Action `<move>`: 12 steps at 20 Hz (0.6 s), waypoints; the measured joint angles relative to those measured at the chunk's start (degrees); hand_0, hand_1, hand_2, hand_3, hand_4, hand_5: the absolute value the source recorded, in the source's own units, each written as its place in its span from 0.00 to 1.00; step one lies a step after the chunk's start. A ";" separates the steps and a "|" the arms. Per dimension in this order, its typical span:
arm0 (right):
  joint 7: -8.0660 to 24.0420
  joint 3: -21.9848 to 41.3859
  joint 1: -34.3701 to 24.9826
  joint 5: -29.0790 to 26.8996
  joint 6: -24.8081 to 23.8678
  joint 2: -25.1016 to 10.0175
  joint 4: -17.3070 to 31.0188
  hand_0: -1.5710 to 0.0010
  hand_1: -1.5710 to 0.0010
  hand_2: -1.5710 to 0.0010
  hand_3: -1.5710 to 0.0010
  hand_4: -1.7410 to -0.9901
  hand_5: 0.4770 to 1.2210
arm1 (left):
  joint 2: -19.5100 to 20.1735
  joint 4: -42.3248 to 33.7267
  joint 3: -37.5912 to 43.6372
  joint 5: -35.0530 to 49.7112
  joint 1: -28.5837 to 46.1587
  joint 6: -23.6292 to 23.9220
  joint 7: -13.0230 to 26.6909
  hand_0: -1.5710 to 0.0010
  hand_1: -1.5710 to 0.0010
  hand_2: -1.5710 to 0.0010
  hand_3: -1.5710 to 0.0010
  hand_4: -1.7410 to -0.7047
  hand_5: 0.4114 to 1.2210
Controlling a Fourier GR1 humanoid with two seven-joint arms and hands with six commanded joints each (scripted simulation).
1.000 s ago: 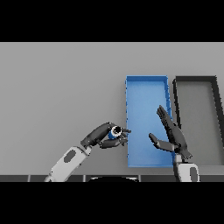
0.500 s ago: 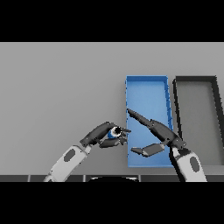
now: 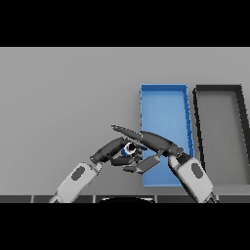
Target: Pick up the blue pipe and place it into the blue bin.
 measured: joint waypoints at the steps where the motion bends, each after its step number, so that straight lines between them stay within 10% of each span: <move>1: 0.33 0.26 -0.92 0.13 0.41 0.68 1.39 1.00 1.00 1.00 1.00 0.70 0.04 | -0.04 -0.49 -0.31 -0.66 0.06 0.30 0.07 0.00 0.00 0.00 0.02 0.00 1.00; 3: 0.62 0.11 -4.15 -1.10 0.66 1.87 3.05 0.97 0.95 0.93 0.97 0.66 0.04 | 1.06 -0.62 0.64 -0.06 0.26 -0.35 -0.34 0.00 0.00 0.00 0.06 0.00 1.00; 6: 2.14 1.25 -6.92 -1.14 2.21 3.39 5.67 0.66 0.66 0.66 0.72 0.51 0.04 | 2.65 -0.24 -0.42 -3.16 -1.42 -1.02 4.01 0.37 0.44 0.46 0.48 0.18 1.00; 8: 1.58 1.52 -8.35 -0.33 3.39 3.95 7.42 0.43 0.44 0.42 0.51 0.34 0.10 | 3.41 -1.03 -1.28 -4.32 -1.52 -2.16 8.01 0.51 0.55 0.56 0.63 0.20 1.00; 12: 0.79 1.63 -8.33 -7.47 4.09 4.24 8.05 0.18 0.18 0.17 0.25 0.33 0.47 | 0.69 -0.60 0.46 -4.00 -0.41 -0.62 5.72 0.21 0.23 0.29 0.26 0.08 1.00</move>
